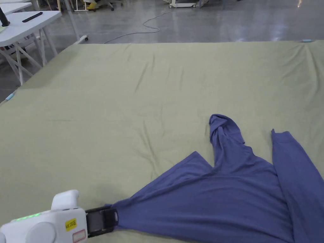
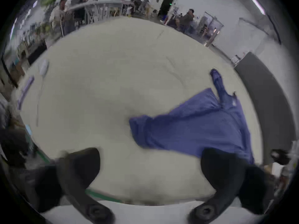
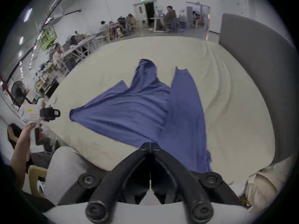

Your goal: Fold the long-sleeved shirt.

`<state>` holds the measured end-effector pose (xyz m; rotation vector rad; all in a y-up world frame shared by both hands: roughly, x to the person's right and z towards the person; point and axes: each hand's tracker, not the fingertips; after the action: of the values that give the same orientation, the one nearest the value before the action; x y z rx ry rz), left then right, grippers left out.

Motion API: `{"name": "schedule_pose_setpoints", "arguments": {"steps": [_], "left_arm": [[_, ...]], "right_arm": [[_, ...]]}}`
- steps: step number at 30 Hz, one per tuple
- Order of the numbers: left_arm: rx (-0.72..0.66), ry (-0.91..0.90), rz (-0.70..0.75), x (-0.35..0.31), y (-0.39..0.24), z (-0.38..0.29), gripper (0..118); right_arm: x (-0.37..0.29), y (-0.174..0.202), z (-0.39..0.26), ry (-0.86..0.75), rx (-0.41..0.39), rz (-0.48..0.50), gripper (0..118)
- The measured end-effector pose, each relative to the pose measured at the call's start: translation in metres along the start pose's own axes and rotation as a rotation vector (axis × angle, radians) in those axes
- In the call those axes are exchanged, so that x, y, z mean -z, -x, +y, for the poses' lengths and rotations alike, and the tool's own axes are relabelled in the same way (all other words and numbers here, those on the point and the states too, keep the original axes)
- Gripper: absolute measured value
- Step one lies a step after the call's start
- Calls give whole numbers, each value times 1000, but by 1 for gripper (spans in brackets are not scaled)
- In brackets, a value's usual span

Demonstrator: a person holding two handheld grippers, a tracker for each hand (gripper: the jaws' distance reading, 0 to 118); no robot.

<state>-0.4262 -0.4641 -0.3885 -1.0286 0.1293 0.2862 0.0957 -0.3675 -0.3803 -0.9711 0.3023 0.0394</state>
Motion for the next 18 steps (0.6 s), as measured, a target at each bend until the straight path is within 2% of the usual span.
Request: {"name": "schedule_pose_setpoints", "arguments": {"steps": [1, 5, 6, 7, 8, 9, 10, 11, 12, 13, 15, 16, 18], "left_arm": [[10, -64, -19, 13, 1, 5, 117], [13, 127, -51, 76, -8, 12, 117], [20, 140, -32, 82, -7, 15, 115], [54, 151, 1, 86, -7, 16, 106], [111, 164, 26, 91, -8, 14, 80], [172, 163, 61, 88, -10, 12, 70], [158, 114, 4, 73, -9, 14, 45], [127, 102, -27, 60, -13, 17, 0], [92, 110, -146, 53, -9, 18, 0], [80, 85, -154, 48, -10, 19, 0], [133, 83, -80, 43, -20, 19, 0], [121, 85, -104, 42, -20, 19, 0], [82, 101, -137, 40, -19, 15, 0]], "right_arm": [[4, 2, 5, -5, -4, -1, 0], [37, -2, 31, 29, -30, -35, 0], [47, -5, 37, 34, -31, -40, 0], [55, -5, 45, 48, -37, -48, 0], [66, -6, 56, 66, -48, -57, 0], [77, -8, 67, 71, -59, -67, 0], [86, -11, 77, 75, -66, -69, 0], [99, -13, 92, 81, -73, -68, 0], [114, -15, 109, 83, -85, -59, 0], [127, -17, 124, 87, -91, -45, 24], [168, -23, 158, 133, -109, -47, 109], [189, -24, 171, 152, -106, -59, 118], [233, -30, 197, 154, -167, -72, 118]]}}
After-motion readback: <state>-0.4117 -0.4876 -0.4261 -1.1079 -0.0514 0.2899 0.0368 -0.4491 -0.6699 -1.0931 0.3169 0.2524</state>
